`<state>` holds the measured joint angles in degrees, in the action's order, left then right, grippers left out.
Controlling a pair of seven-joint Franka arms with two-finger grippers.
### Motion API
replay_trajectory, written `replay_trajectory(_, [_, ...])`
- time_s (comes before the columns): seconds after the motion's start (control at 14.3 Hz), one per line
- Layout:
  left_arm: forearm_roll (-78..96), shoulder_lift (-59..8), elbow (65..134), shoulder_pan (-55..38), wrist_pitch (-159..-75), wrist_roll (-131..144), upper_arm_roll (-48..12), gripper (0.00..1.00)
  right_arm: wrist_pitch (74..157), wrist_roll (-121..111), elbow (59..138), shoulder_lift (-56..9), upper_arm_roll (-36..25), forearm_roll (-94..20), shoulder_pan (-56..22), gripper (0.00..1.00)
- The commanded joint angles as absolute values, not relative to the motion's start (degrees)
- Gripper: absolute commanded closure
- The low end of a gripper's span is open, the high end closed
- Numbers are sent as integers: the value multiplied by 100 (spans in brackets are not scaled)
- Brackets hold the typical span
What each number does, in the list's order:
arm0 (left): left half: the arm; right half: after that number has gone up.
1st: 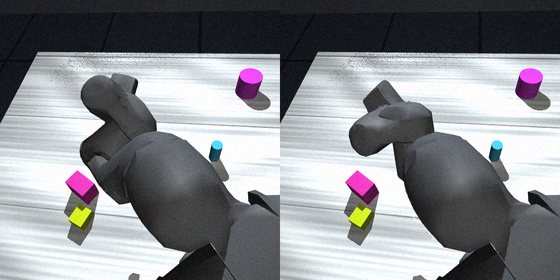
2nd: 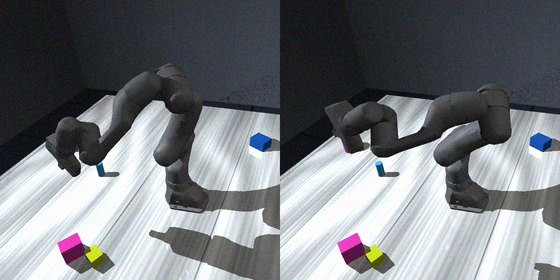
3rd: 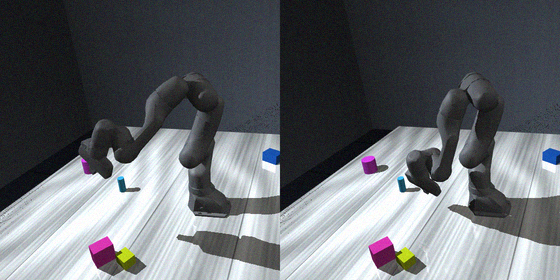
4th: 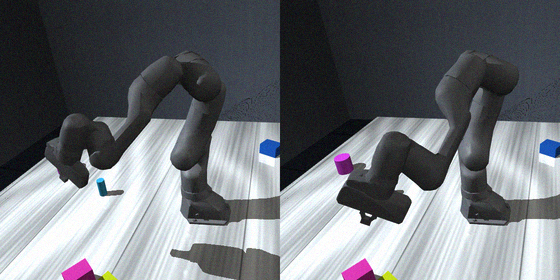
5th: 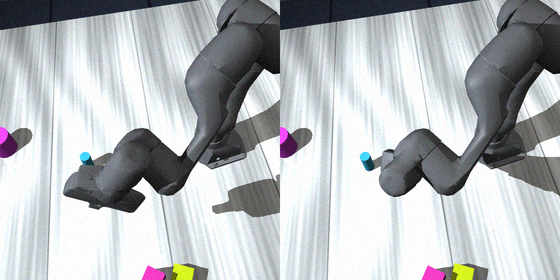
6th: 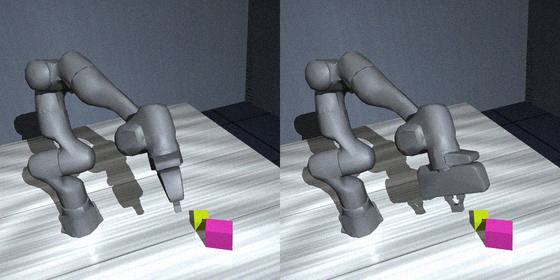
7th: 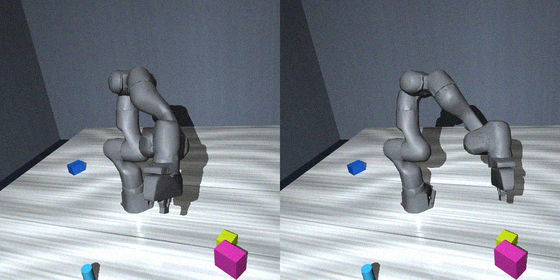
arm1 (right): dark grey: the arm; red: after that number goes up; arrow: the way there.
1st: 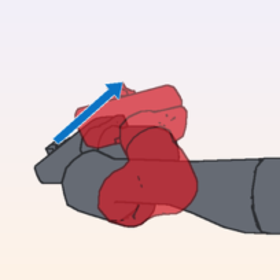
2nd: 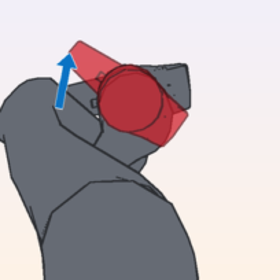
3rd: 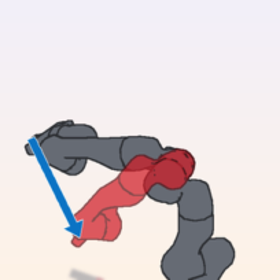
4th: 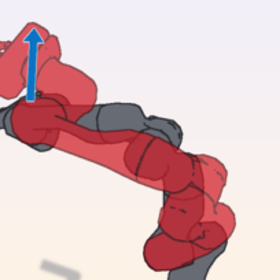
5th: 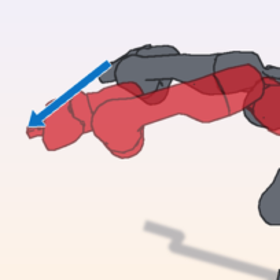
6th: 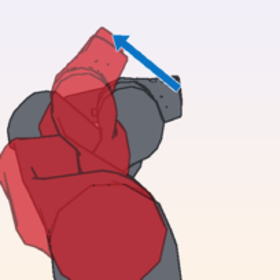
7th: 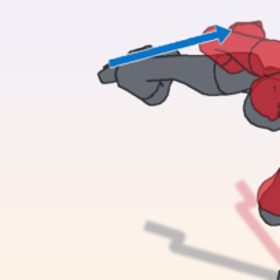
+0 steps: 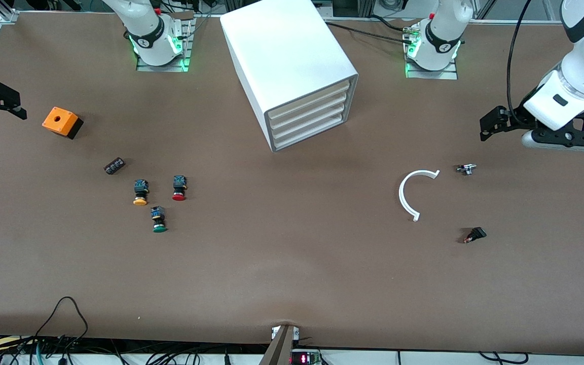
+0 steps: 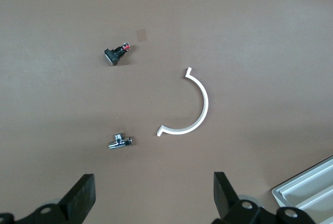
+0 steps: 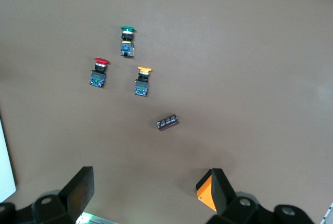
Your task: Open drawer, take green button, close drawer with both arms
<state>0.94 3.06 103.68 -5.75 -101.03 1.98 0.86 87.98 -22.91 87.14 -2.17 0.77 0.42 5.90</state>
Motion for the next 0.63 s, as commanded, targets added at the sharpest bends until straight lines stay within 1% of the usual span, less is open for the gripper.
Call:
replay_trajectory(0.0, [-96, 308, 10337, -633, -9968, 185, 106, 0, 8763, -2312, 8728, -132, 167, -35, 677, 0])
replay_trajectory(0.28, [-97, 246, 10292, -607, -9914, 167, 105, 0, 8754, -2312, 8728, -132, 176, -35, 668, 0])
replay_trajectory(0.56, [-114, 132, 10090, -589, -9844, 167, 105, 0, 8675, -2303, 8728, -132, 184, -26, 668, 0])
